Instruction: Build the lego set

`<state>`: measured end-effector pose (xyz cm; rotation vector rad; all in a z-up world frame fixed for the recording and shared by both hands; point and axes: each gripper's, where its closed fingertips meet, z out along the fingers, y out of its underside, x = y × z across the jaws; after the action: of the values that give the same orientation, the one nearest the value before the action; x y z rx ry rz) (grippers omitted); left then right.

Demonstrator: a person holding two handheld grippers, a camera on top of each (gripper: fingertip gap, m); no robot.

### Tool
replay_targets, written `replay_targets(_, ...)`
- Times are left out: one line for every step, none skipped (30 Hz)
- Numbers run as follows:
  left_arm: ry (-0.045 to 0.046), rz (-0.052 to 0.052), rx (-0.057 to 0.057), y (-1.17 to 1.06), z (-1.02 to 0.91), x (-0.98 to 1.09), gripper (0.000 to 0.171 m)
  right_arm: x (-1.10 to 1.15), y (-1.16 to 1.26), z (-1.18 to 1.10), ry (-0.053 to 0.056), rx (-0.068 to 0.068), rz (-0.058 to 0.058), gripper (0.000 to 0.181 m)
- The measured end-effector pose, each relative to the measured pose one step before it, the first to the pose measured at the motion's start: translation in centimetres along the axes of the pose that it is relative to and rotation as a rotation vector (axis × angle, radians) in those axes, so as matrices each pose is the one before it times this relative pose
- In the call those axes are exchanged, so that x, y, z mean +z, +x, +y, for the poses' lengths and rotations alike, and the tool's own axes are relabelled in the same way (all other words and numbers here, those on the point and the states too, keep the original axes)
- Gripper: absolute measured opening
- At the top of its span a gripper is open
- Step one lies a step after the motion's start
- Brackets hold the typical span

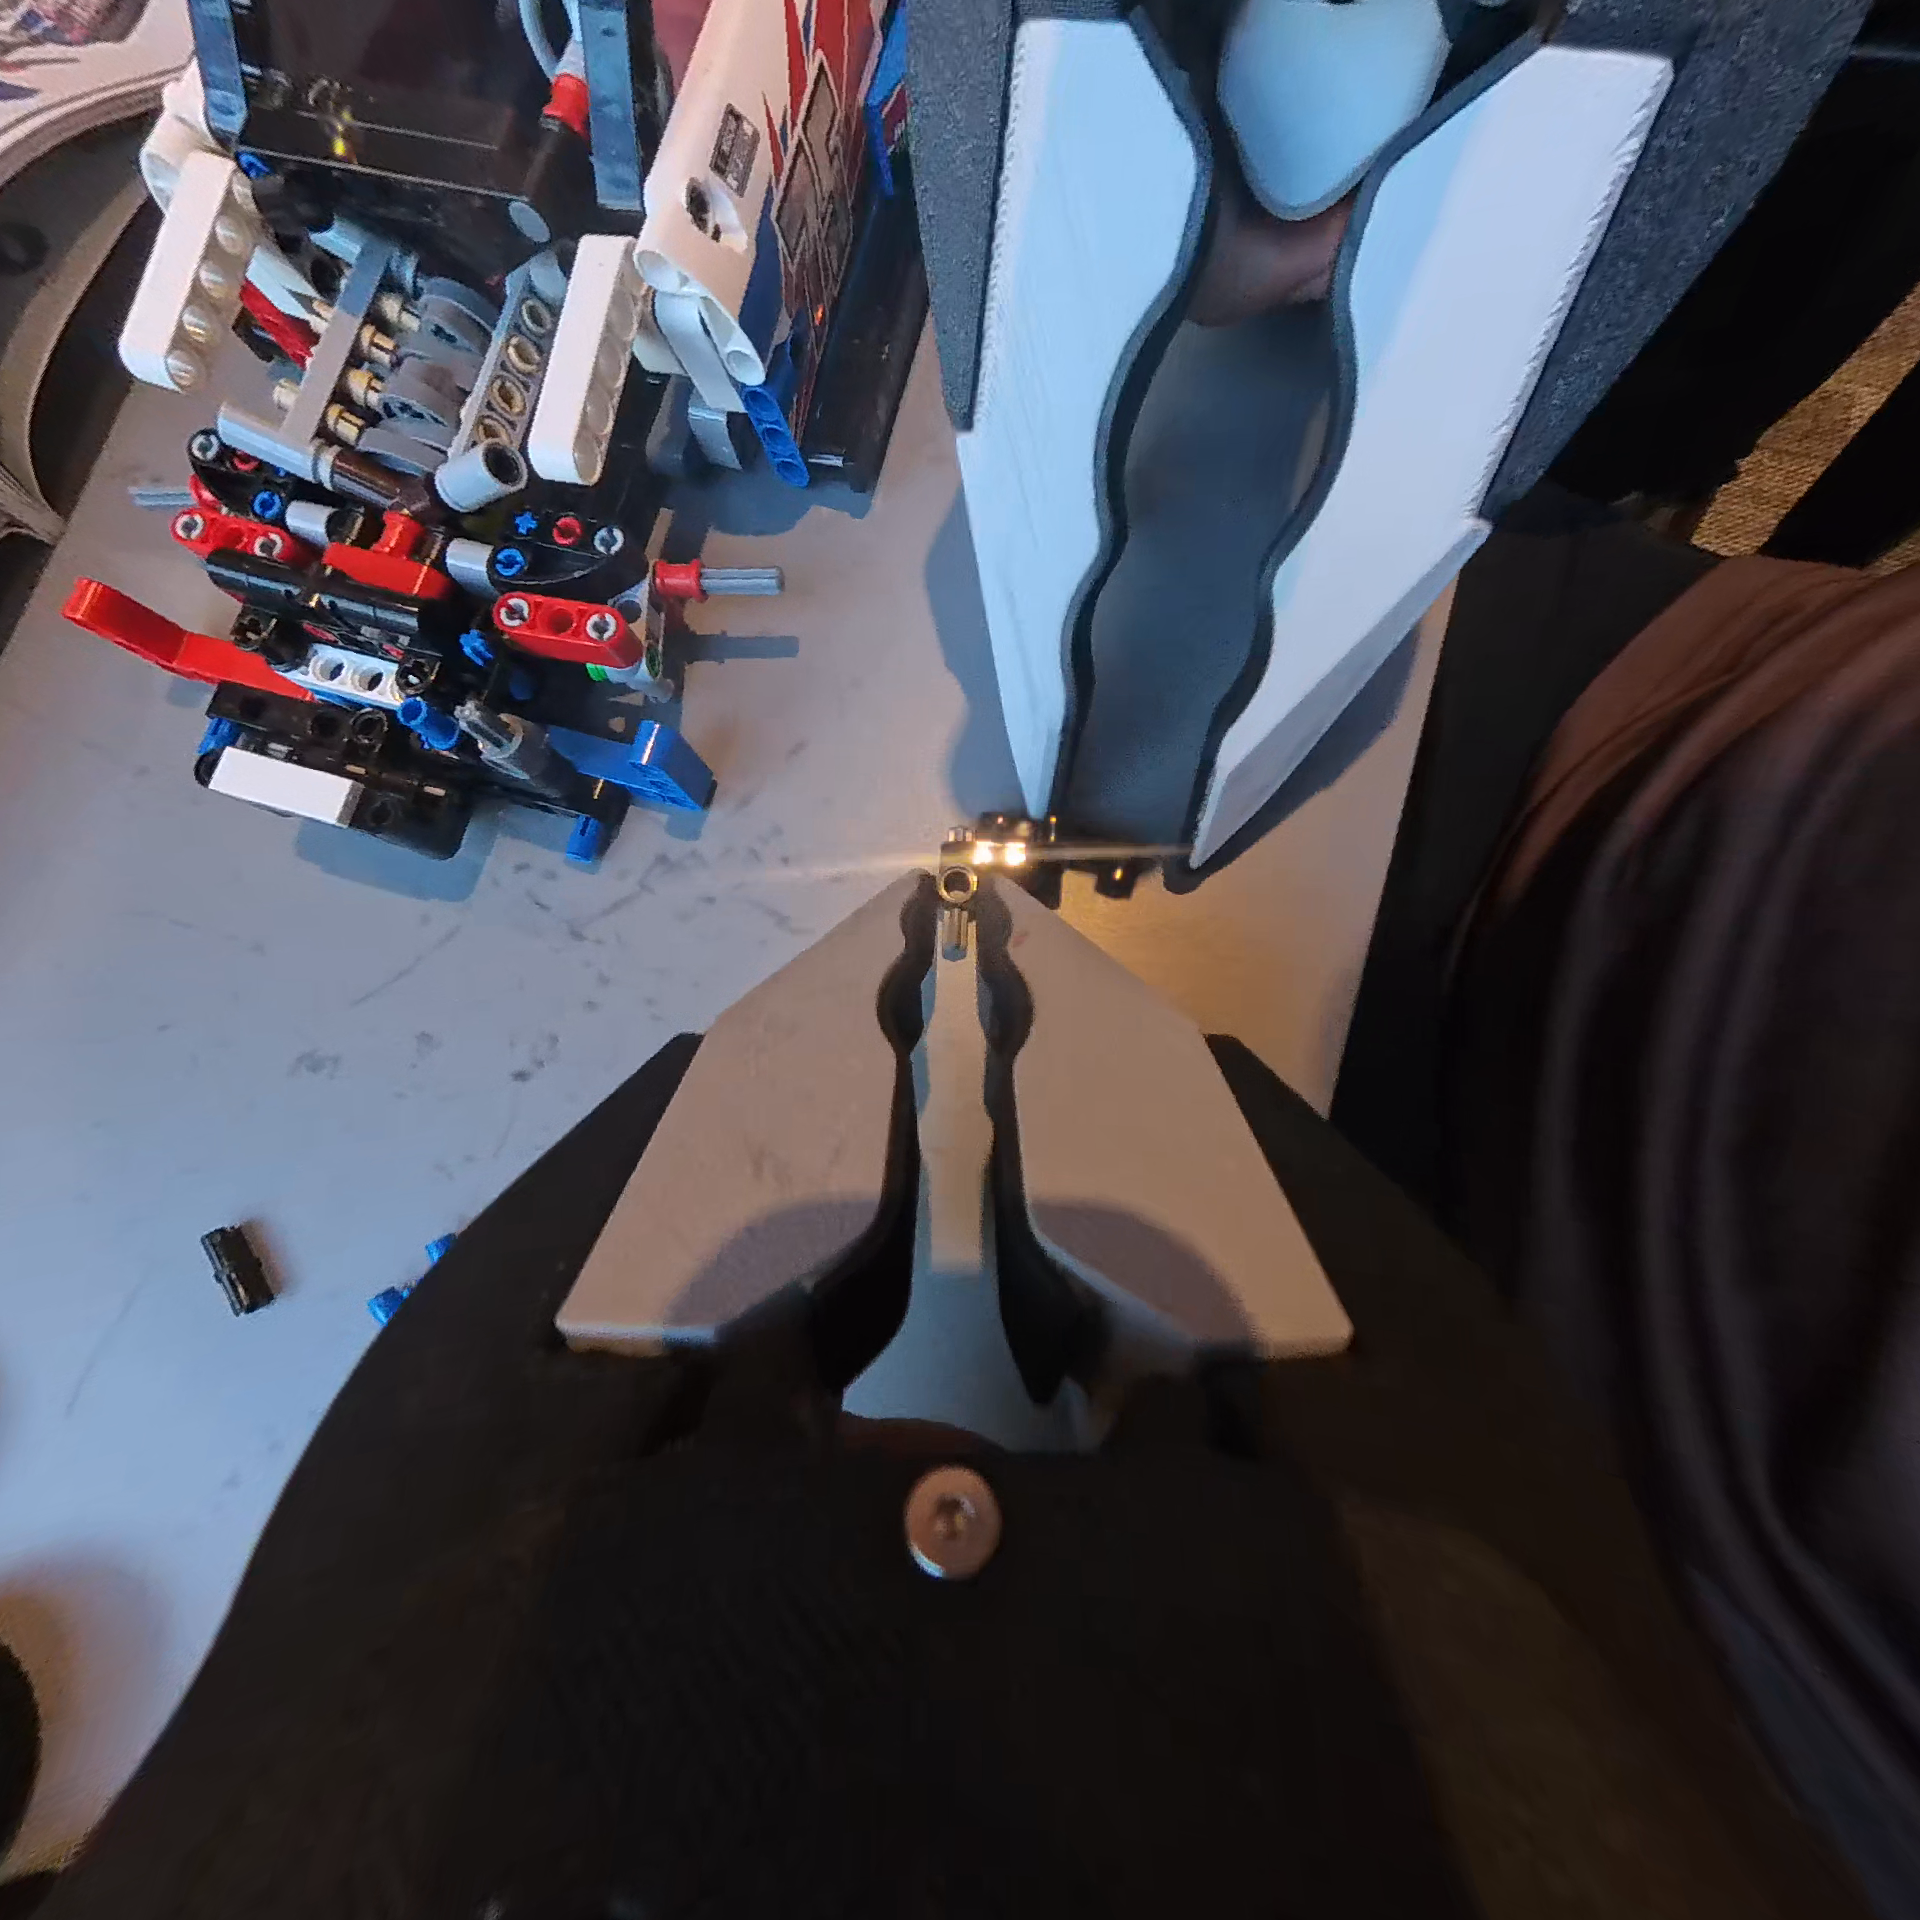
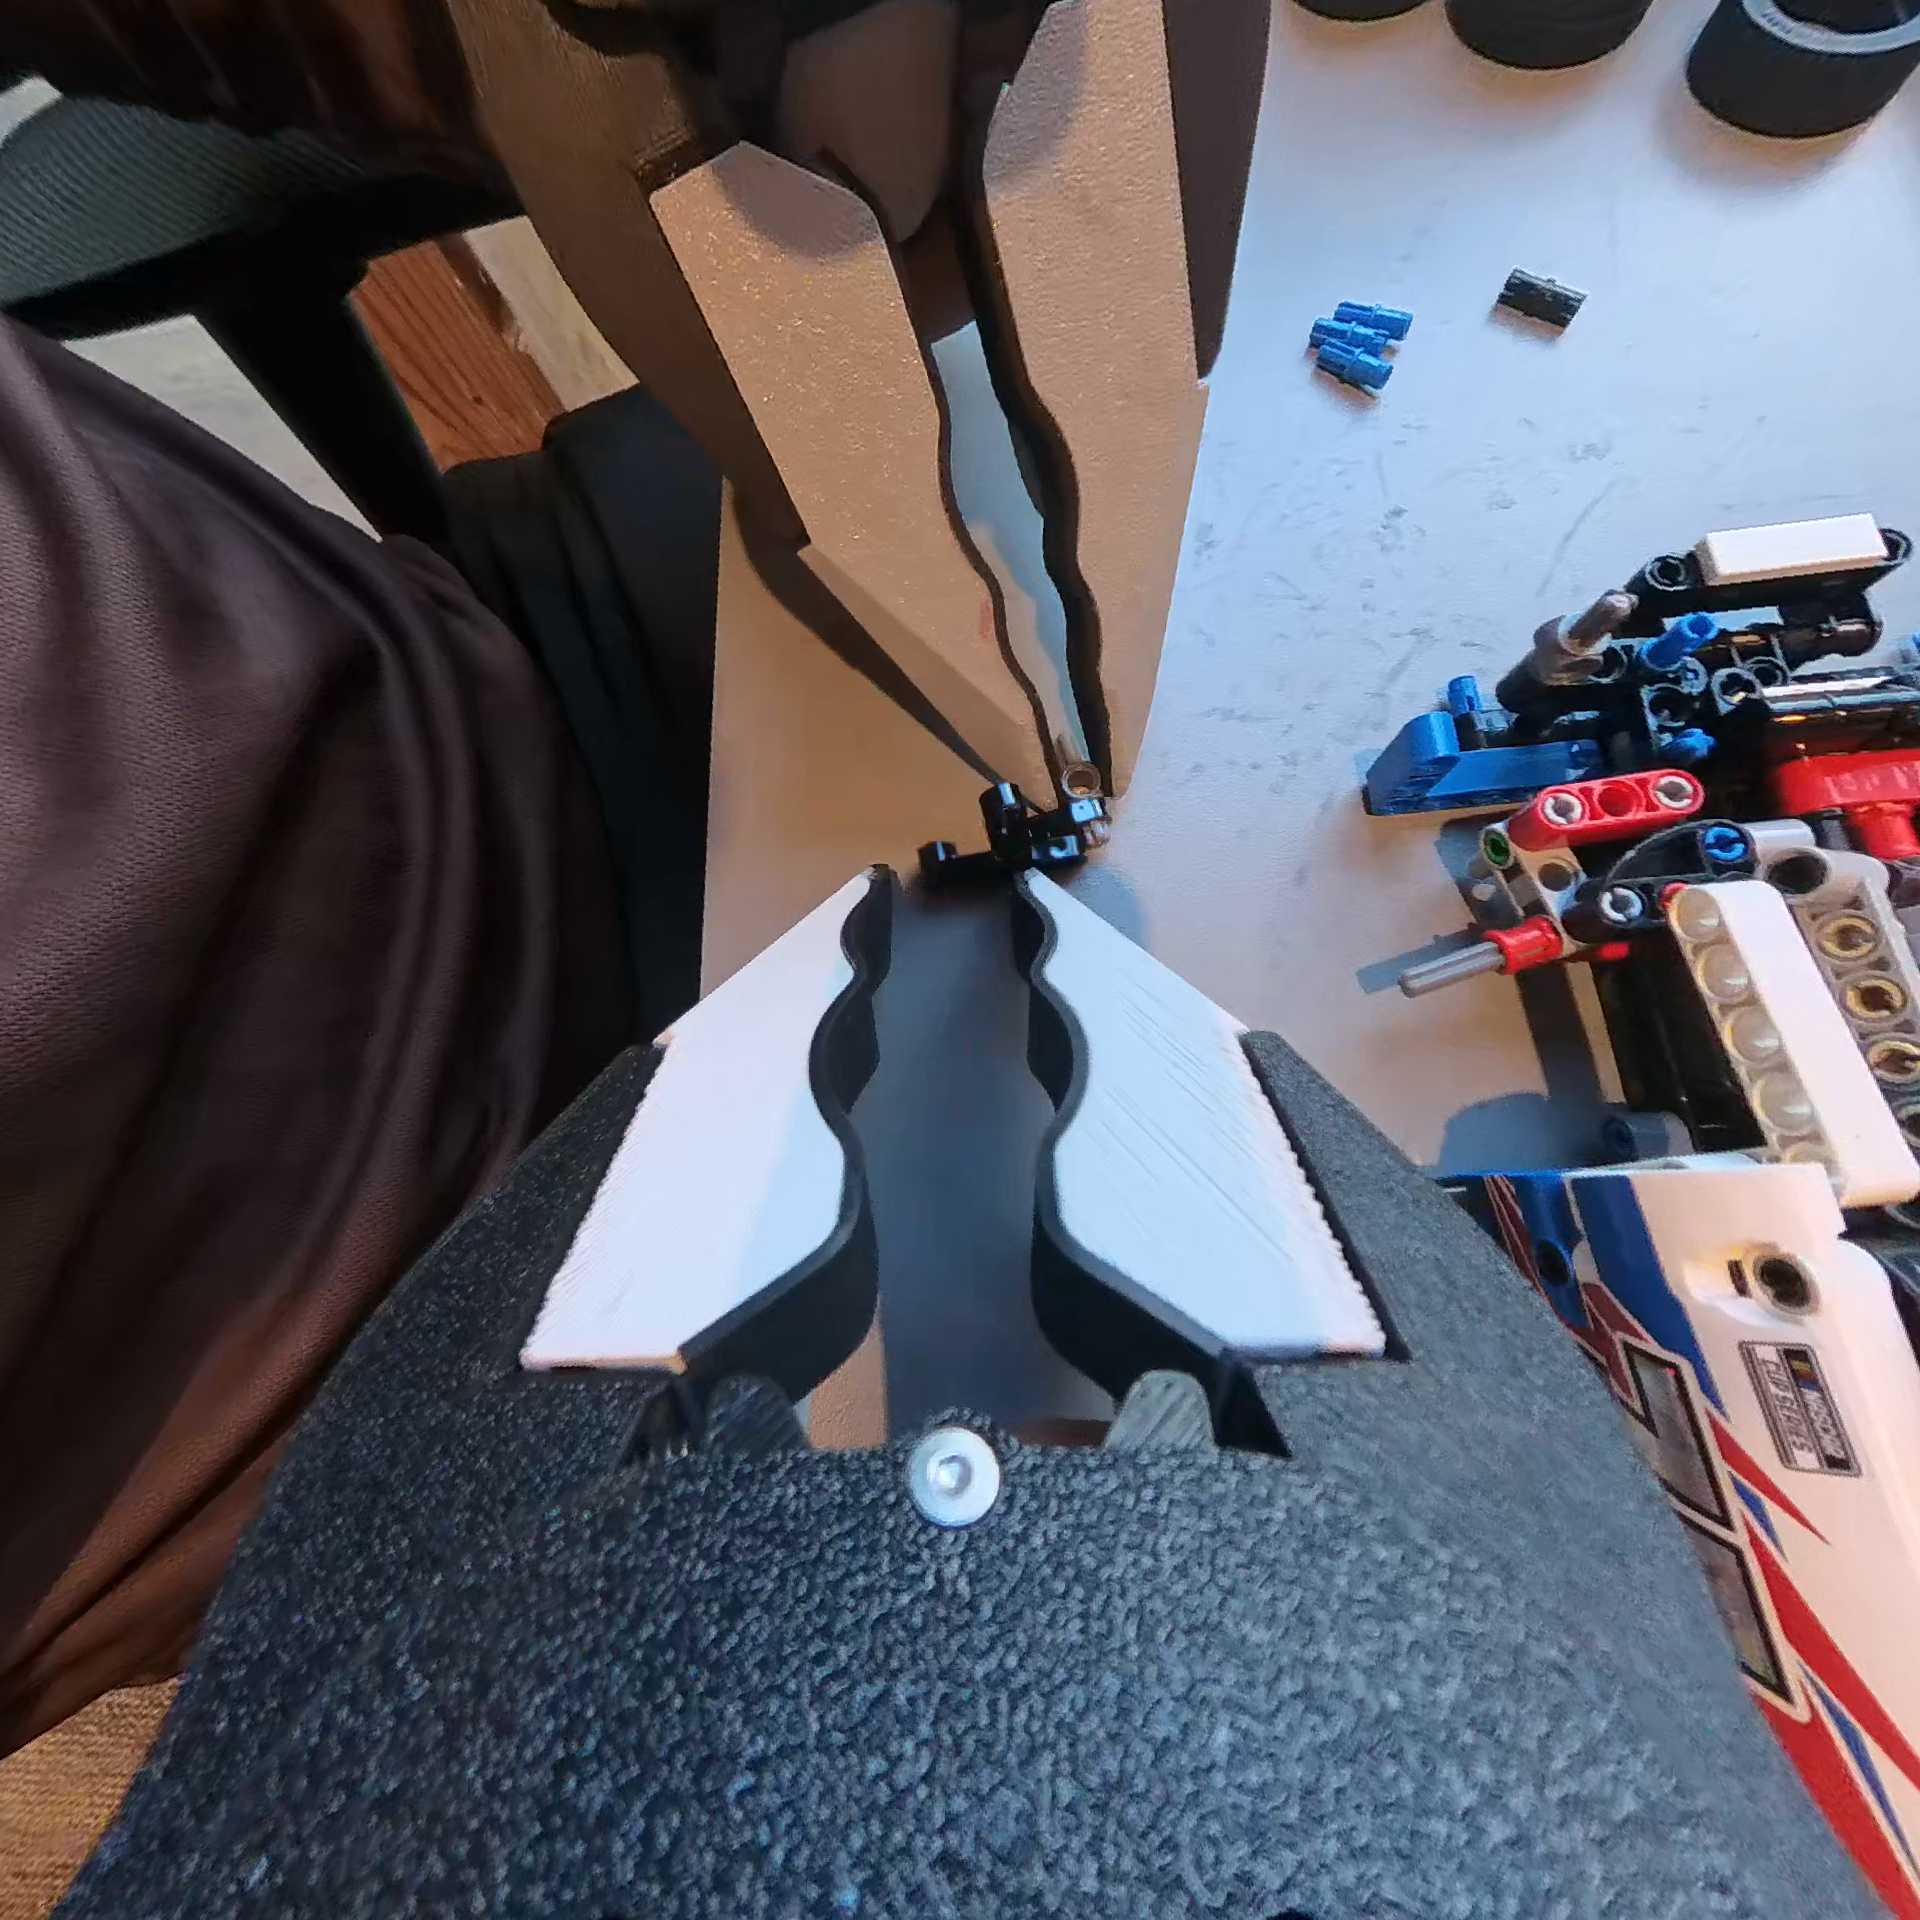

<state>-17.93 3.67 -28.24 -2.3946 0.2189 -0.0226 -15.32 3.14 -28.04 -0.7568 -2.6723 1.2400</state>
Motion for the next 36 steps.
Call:
replay_targets(0.00130, 0.0003, 0.0052, 0.006, -0.032, 0.019, 0.005, -0.030, 0.035, -0.033, 0.0029, 0.0039, -0.0003, 0.023)
replay_targets(0.00143, 0.0027, 0.0025, 0.004, 0.004, 0.002, 0.005, -0.075, 0.017, -0.079, 0.0066, 0.0046, -0.0023, 0.024)
replay_targets(0.00335, 0.0048, -0.0046, -0.004, -0.001, 0.002, 0.005, -0.121, 0.013, -0.130, 0.0115, 0.0040, -0.0021, 0.025)
replay_targets(0.00583, 0.0056, -0.0080, 0.009, 0.003, -0.004, 0.005, -0.162, 0.077, -0.167, 0.0145, 0.0056, 0.0015, 0.025)
replay_targets(0.00605, 0.0052, -0.0076, 0.006, 0.021, -0.024, 0.005, -0.171, 0.146, -0.128, 0.0127, 0.0070, 0.0049, 0.025)
replay_targets(0.00211, 0.0034, -0.0052, 0.013, 0.061, -0.069, 0.005, -0.125, 0.180, -0.011, 0.0049, 0.0056, 0.0071, 0.025)
replay_targets(-0.00117, 0.0010, -0.0020, 0.010, 0.115, -0.101, 0.005, -0.062, 0.144, 0.124, -0.0041, 0.0015, 0.0062, 0.025)
replay_targets(-0.00178, -0.0021, 0.0004, -0.011, 0.111, -0.108, 0.004, -0.015, 0.056, 0.166, -0.0075, -0.0033, 0.0029, 0.025)
replay_targets(-0.00122, -0.0032, 0.0000, -0.010, 0.117, -0.116, 0.004, -0.006, 0.000, 0.134, -0.0065, -0.0058, 0.0018, 0.025)
replay_targets(-0.00087, -0.0019, -0.0023, 0.022, 0.111, -0.100, 0.005, -0.005, 0.006, 0.111, -0.0055, -0.0052, 0.0025, 0.025)
replay_targets(0.00063, -0.0027, -0.0026, 0.029, 0.074, -0.074, 0.004, -0.005, 0.013, 0.088, -0.0046, -0.0037, 0.0024, 0.025)
replay_targets(0.00220, -0.0030, -0.0016, 0.045, 0.048, -0.046, 0.004, -0.016, 0.032, 0.080, -0.0032, -0.0017, 0.0021, 0.025)
replay_targets(0.00182, -0.0034, -0.0020, 0.033, 0.003, -0.016, 0.004, -0.035, 0.042, 0.068, -0.0019, -0.0001, 0.0010, 0.025)
replay_targets(0.00118, -0.0006, 0.0002, 0.100, -0.023, 0.025, 0.004, -0.049, 0.048, 0.055, -0.0010, 0.0012, -0.0002, 0.025)
replay_targets(0.00208, 0.0027, 0.0017, 0.135, -0.080, 0.073, 0.004, -0.033, 0.057, 0.067, -0.0029, 0.0000, -0.0013, 0.025)
replay_targets(0.00137, 0.0030, -0.0001, 0.141, -0.120, 0.116, 0.004, -0.026, 0.098, 0.161, -0.0081, -0.0078, 0.0007, 0.024)
replay_targets(0.00074, -0.0002, -0.0006, 0.074, -0.137, 0.138, 0.005, -0.046, 0.119, 0.216, -0.0098, -0.0167, 0.0039, 0.022)
replay_targets(-0.00131, -0.0006, 0.0001, 0.053, -0.121, 0.122, 0.005, -0.083, 0.074, 0.148, -0.0049, -0.0192, 0.0025, 0.020)
replay_targets(-0.00297, -0.0008, 0.0018, 0.043, -0.084, 0.083, 0.005, -0.090, 0.097, 0.106, -0.0026, -0.0161, 0.0030, 0.016)
replay_targets(-0.00289, -0.0015, 0.0036, 0.008, -0.047, 0.047, 0.005, -0.068, 0.081, 0.095, -0.0022, -0.0125, 0.0028, 0.014)
replay_targets(-0.00064, -0.0008, 0.0039, 0.005, -0.026, 0.027, 0.005, -0.065, 0.120, 0.069, -0.0012, -0.0101, 0.0047, 0.011)
replay_targets(0.00053, -0.0003, 0.0000, 0.006, -0.009, 0.005, 0.005, -0.050, 0.159, 0.065, -0.0009, -0.0069, 0.0078, 0.008)
replay_targets(0.00165, 0.0003, -0.0032, -0.009, 0.003, 0.002, 0.005, -0.057, 0.050, 0.043, -0.0006, -0.0046, 0.0006, 0.007)
replay_targets(0.00305, 0.0006, -0.0052, 0.002, -0.001, -0.003, 0.004, -0.060, -0.079, 0.061, -0.0006, -0.0056, -0.0073, 0.008)
replay_targets(0.00246, 0.0010, -0.0063, -0.008, -0.005, 0.005, 0.005, -0.081, -0.114, 0.087, -0.0013, -0.0088, -0.0082, 0.007)
replay_targets(0.00192, 0.0005, -0.0043, 0.001, -0.001, 0.003, 0.005, -0.098, -0.167, 0.102, -0.0010, -0.0114, -0.0109, 0.007)
replay_targets(0.00161, -0.0003, -0.0023, -0.005, -0.006, -0.004, 0.005, -0.109, -0.232, 0.065, 0.0014, -0.0101, -0.0170, 0.007)
replay_targets(0.00119, -0.0015, -0.0034, -0.004, 0.006, 0.001, 0.005, -0.096, -0.188, -0.018, 0.0050, -0.0036, -0.0155, 0.007)
replay_targets(0.00122, -0.0022, -0.0032, 0.004, -0.004, -0.004, 0.005, -0.015, 0.008, -0.092, 0.0060, 0.0050, -0.0050, 0.008)
replay_targets(0.00161, -0.0023, -0.0029, -0.008, 0.006, -0.002, 0.005, 0.068, 0.118, -0.135, 0.0031, 0.0097, 0.0015, 0.010)
replay_targets(0.00138, -0.0023, -0.0038, -0.003, 0.002, 0.003, 0.005, 0.180, -0.008, -0.150, -0.0004, 0.0054, -0.0028, 0.013)
replay_targets(0.00140, -0.0022, -0.0023, -0.002, -0.006, -0.003, 0.005, 0.230, -0.198, -0.133, -0.0033, -0.0046, -0.0082, 0.013)
replay_targets(0.00119, -0.0019, -0.0017, -0.012, 0.005, 0.002, 0.005, 0.248, -0.267, -0.106, -0.0061, -0.0128, -0.0071, 0.013)
replay_targets(0.00117, -0.0015, -0.0001, -0.009, -0.010, 0.002, 0.005, 0.214, -0.204, -0.103, -0.0044, -0.0141, -0.0014, 0.013)
replay_targets(0.00182, -0.0017, 0.0002, -0.022, -0.004, 0.006, 0.005, 0.131, -0.186, -0.106, -0.0004, -0.0101, -0.0016, 0.013)
replay_targets(0.00177, -0.0025, -0.0023, -0.046, -0.001, 0.003, 0.005, 0.074, -0.153, -0.054, -0.0010, -0.0039, -0.0029, 0.013)
